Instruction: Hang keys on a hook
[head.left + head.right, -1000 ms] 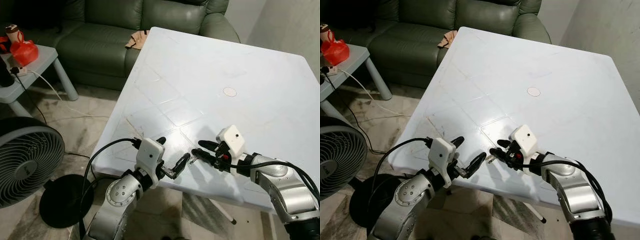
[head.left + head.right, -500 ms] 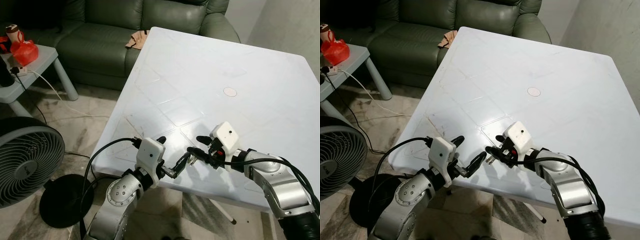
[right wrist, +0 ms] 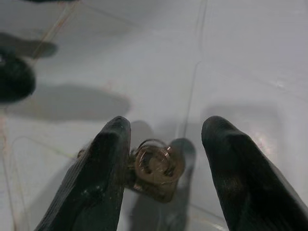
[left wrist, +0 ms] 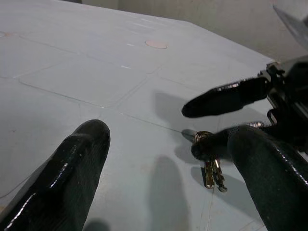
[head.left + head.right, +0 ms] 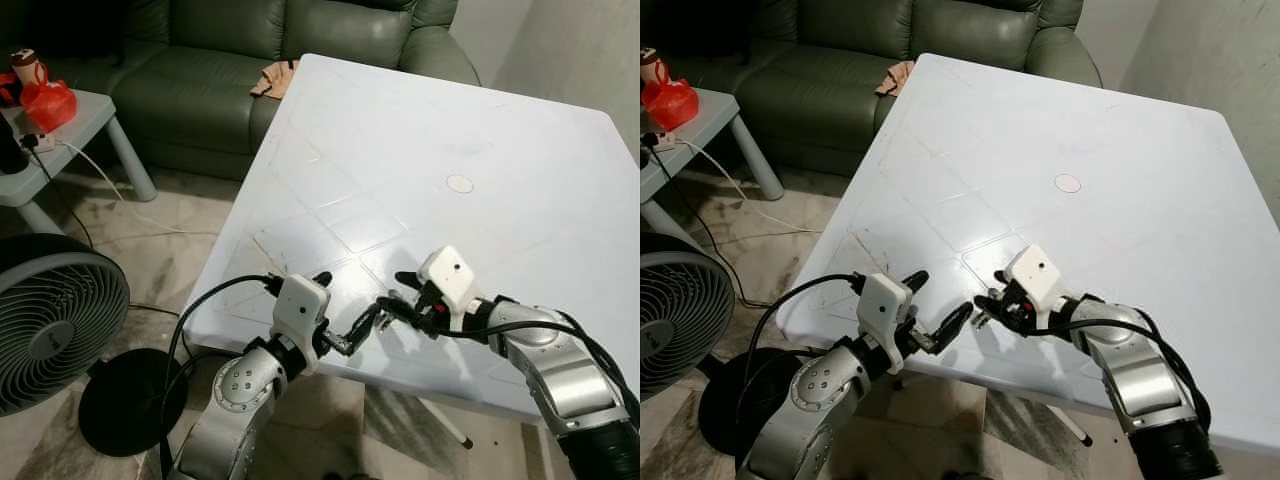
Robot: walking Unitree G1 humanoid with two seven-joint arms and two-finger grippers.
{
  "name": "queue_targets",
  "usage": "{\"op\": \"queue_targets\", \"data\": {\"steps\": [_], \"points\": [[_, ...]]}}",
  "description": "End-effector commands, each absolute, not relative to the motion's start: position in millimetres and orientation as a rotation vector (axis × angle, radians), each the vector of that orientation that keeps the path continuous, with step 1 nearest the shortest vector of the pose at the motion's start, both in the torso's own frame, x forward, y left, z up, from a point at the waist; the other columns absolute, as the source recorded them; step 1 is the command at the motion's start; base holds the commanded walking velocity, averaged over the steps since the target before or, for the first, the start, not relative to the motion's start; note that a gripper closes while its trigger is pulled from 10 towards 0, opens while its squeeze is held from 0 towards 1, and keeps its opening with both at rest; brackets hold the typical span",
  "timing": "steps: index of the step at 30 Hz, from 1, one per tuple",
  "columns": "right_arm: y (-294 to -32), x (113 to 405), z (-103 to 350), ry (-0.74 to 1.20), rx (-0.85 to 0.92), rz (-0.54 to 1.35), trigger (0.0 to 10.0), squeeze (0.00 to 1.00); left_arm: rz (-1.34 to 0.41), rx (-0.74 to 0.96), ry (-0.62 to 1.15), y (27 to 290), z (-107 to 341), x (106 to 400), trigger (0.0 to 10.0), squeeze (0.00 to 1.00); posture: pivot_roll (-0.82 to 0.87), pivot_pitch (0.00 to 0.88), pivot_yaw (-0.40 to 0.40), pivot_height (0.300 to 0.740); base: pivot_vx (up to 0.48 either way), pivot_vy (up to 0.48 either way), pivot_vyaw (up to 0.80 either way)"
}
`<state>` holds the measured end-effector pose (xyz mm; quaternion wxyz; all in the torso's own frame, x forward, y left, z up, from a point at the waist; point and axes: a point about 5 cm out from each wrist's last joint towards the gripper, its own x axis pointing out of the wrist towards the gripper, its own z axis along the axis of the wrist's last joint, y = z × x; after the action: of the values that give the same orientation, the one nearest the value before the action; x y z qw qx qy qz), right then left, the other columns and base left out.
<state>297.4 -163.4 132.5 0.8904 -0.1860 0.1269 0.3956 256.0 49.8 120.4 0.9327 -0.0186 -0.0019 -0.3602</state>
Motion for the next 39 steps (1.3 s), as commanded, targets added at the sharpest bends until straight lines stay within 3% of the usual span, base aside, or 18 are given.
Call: {"op": "queue_targets", "data": {"steps": [1, 10, 11, 13, 15, 39], "points": [[-167.5, 295.1, 126.7, 0.298, -0.406, 0.824, 10.0, 0.0, -0.737, -0.039, -0.008, 48.4, 122.6, 254.4, 10.0, 0.0, -0.03, 0.163, -0.084, 0.74, 0.0, 0.0, 0.0], [-167.3, 293.1, 122.2, 0.338, -0.376, 0.821, 9.7, 0.0, -0.736, -0.041, -0.01, 48.7, 123.5, 254.4, 10.0, 0.0, -0.03, 0.161, -0.082, 0.74, 0.0, 0.0, 0.0], [-167.5, 293.5, 122.0, 0.338, -0.38, 0.815, 7.0, 0.0, -0.736, -0.04, -0.01, 48.7, 123.4, 254.5, 10.0, 0.0, -0.03, 0.161, -0.082, 0.74, 0.0, 0.0, 0.0], [-167.8, 293.5, 121.9, 0.334, -0.384, 0.814, 4.6, 0.0, -0.735, -0.04, -0.01, 48.9, 123.3, 254.3, 10.0, 0.0, -0.02, 0.163, -0.083, 0.74, 0.0, 0.0, 0.0], [-168.3, 293.2, 122.3, 0.329, -0.378, 0.81, 0.0, 0.0, -0.734, -0.04, -0.01, 49.1, 123.3, 254.2, 10.0, 0.0, -0.02, 0.165, -0.082, 0.74, 0.0, 0.0, 0.0], [-169.5, 294.0, 125.2, 0.319, -0.354, 0.806, 0.0, 0.0, -0.725, -0.042, -0.011, 50.0, 123.8, 254.2, 10.0, 0.0, -0.03, 0.176, -0.081, 0.74, 0.0, 0.0, 0.0]]}}
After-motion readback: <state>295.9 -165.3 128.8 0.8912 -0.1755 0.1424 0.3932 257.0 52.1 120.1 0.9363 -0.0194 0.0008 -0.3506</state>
